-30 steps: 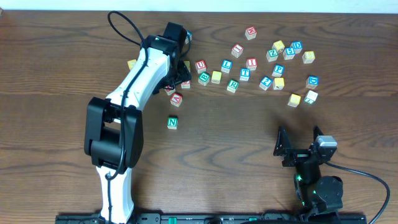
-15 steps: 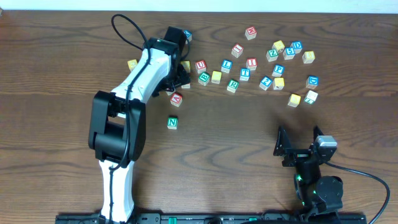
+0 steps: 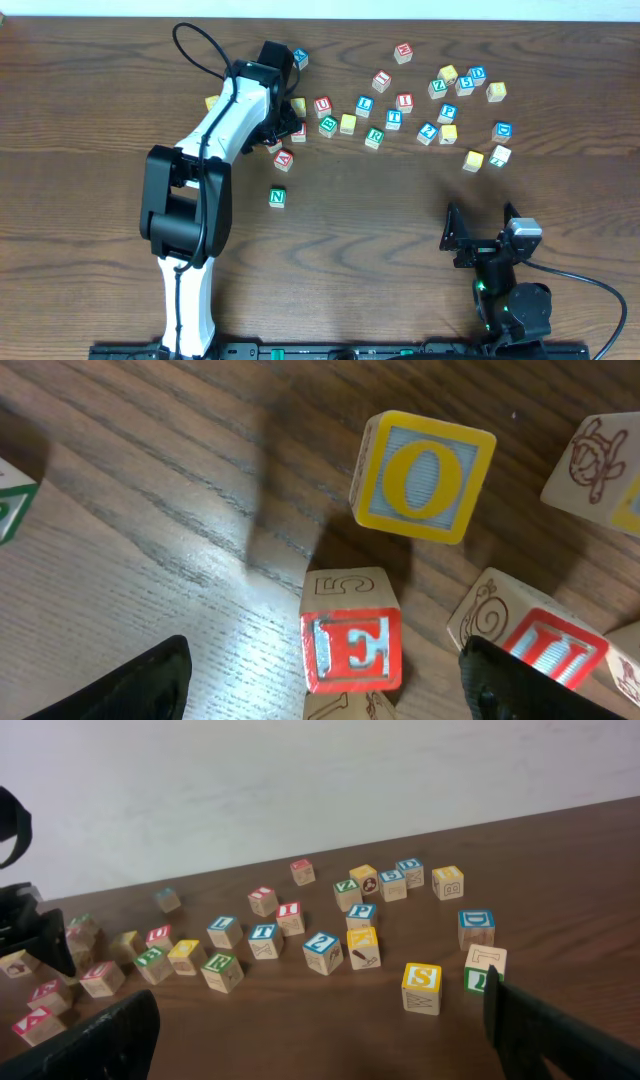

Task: Spell out NEURIPS
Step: 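Grasp the red E block with the left gripper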

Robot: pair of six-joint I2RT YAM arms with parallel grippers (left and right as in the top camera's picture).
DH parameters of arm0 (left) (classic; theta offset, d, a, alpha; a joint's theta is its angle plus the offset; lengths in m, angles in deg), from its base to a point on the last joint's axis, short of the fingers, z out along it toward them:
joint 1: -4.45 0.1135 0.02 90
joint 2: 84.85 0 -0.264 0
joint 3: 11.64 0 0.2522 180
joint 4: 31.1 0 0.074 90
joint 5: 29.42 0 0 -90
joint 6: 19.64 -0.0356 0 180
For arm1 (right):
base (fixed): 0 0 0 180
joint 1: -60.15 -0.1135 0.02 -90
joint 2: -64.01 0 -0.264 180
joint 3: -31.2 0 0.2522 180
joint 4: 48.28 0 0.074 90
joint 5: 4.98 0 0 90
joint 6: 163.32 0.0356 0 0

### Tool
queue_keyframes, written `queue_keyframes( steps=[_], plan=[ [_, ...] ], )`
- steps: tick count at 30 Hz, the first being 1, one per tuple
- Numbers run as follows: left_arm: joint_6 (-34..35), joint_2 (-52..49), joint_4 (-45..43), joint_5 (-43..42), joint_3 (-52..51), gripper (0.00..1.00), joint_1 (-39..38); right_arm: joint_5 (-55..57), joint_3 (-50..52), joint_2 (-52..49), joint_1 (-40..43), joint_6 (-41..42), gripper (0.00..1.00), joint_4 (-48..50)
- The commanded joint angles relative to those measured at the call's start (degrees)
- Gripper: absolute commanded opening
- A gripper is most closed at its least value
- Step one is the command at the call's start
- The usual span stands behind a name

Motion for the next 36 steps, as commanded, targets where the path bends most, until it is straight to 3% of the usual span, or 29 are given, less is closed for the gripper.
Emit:
queue_keyframes(
  steps=[1, 7, 10, 17, 20, 30, 36],
  plan=[
    [-0.81, -2.56, 0.22, 0.35, -0.63, 0.84, 0.13, -0.13, 0.04, 0.28, 0.17, 0.63, 0.99, -0.24],
    [-0.81, -3.08, -0.07, 0.33, -0.63, 0.84, 0.13, -0.13, 0.04, 0.28, 0.17, 0.63, 0.99, -0.24],
    [-0.79, -3.08, -0.07, 0.33, -0.63, 0.73, 0.13, -0.13, 0.04, 0.28, 0.17, 0.63, 0.99, -0.24],
    [-0.79, -3.08, -0.02, 0.33, -0.63, 0.36, 0.13, -0.13, 0.04, 0.28, 0.17, 0.63, 0.99, -0.24],
    [-0.79, -3.08, -0.02, 0.33, -0.63, 0.29, 0.13, -0.13, 0.04, 0.28, 0.17, 0.63, 0.99, -0.22],
    [-1.53, -3.08, 0.37, 0.00, -0.63, 0.26, 0.13, -0.13, 0.04, 0.28, 0.17, 0.63, 0.99, -0.22],
    [-9.29, -1.25, 1.22, -5.31, 1.40, 0.24, 0.13, -0.13, 0.04, 0.28, 0.17, 0.66, 0.99, -0.24]
  ],
)
